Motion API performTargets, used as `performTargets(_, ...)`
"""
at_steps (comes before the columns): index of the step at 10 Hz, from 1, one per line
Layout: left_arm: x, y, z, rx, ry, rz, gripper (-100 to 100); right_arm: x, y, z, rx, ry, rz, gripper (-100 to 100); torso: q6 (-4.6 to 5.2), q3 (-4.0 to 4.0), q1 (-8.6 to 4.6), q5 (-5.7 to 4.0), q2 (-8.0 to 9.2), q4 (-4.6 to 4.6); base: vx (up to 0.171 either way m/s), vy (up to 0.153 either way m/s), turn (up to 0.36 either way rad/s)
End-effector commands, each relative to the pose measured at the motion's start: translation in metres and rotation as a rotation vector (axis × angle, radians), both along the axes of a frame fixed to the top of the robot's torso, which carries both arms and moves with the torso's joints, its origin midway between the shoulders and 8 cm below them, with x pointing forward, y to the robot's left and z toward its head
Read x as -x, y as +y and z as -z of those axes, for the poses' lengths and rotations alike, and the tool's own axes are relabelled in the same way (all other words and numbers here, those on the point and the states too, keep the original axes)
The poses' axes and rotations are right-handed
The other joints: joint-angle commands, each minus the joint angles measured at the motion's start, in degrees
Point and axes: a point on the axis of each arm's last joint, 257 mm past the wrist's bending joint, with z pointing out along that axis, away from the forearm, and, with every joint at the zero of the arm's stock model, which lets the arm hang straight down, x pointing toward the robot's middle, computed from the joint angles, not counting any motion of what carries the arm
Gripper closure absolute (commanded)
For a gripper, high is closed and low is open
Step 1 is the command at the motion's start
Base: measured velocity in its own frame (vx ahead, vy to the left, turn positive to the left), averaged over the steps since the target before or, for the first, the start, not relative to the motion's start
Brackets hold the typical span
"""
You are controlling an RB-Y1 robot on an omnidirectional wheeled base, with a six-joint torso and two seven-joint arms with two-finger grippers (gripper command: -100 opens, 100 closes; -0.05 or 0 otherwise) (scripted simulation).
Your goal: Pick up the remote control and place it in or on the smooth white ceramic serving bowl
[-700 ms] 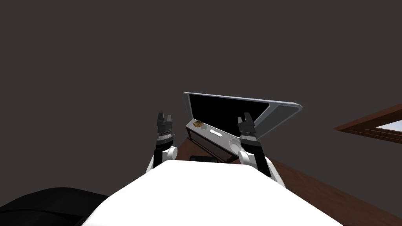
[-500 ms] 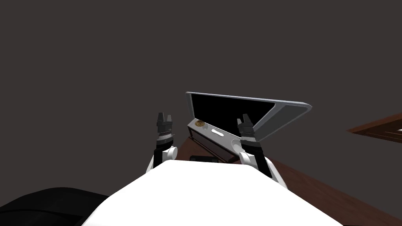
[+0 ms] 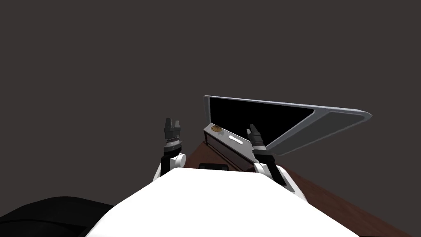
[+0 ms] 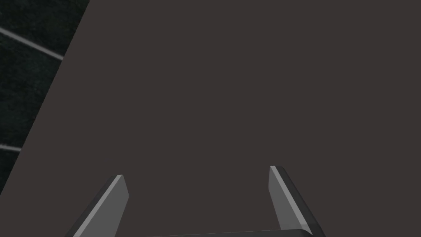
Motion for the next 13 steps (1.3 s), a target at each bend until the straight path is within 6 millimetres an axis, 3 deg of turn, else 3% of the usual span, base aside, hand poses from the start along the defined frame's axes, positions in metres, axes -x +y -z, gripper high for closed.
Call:
performTargets(1,0.000,0.000,0.000,0.000,0.000,0.000,0,0.000,-0.005,0.032,0.037,0.081,-0.006,-100,0.00,0.00,0.00,0.00,0.00,0.00,-0.045,0.207,0.248)
performTargets(2,0.000,0.000,0.000,0.000,0.000,0.000,0,0.001,-0.010,0.053,0.054,0.132,-0.006,-100,0.02,-0.03,0.05,0.01,-0.05,-0.01,-0.032,0.190,0.289)
performTargets(3,0.000,0.000,0.000,0.000,0.000,0.000,0,0.001,-0.011,0.052,0.064,0.133,-0.010,-100,0.01,-0.04,-0.02,0.01,-0.08,-0.02,-0.023,0.102,0.068)
performTargets(5,0.000,0.000,0.000,0.000,0.000,0.000,0,0.005,-0.021,0.093,0.117,0.236,-0.021,-100,0.03,-0.05,-0.41,-0.08,-0.08,-0.02,-0.022,0.099,0.258)
performTargets(6,0.000,0.000,0.000,0.000,0.000,0.000,0,0.005,-0.023,0.097,0.122,0.246,-0.020,-100,0.02,-0.05,-0.34,-0.07,-0.10,-0.02,-0.007,0.088,0.099)
performTargets(7,0.000,0.000,0.000,0.000,0.000,0.000,0,0.010,-0.031,0.121,0.154,0.305,-0.026,-100,0.06,-0.07,-0.42,-0.08,-0.13,-0.02,-0.002,0.093,0.216)
performTargets(8,0.000,0.000,0.000,0.000,0.000,0.000,0,0.010,-0.031,0.121,0.154,0.305,-0.026,-100,0.03,-0.08,-0.42,-0.08,-0.14,-0.03,0.005,0.067,0.109)
performTargets(9,0.000,0.000,0.000,0.000,0.000,0.000,0,0.016,-0.039,0.145,0.188,0.367,-0.032,-100,0.06,-0.09,-0.50,-0.09,-0.17,-0.03,0.013,0.085,0.222)
performTargets(10,0.000,0.000,0.000,0.000,0.000,0.000,0,0.016,-0.039,0.145,0.188,0.367,-0.032,-100,0.03,-0.11,-0.46,-0.09,-0.20,-0.04,0.011,0.060,0.147)
performTargets(13,0.000,0.000,0.000,0.000,0.000,0.000,0,0.032,-0.054,0.188,0.261,0.481,-0.053,-100,0.08,-0.09,-0.61,-0.11,-0.16,-0.03,0.008,0.052,0.200)
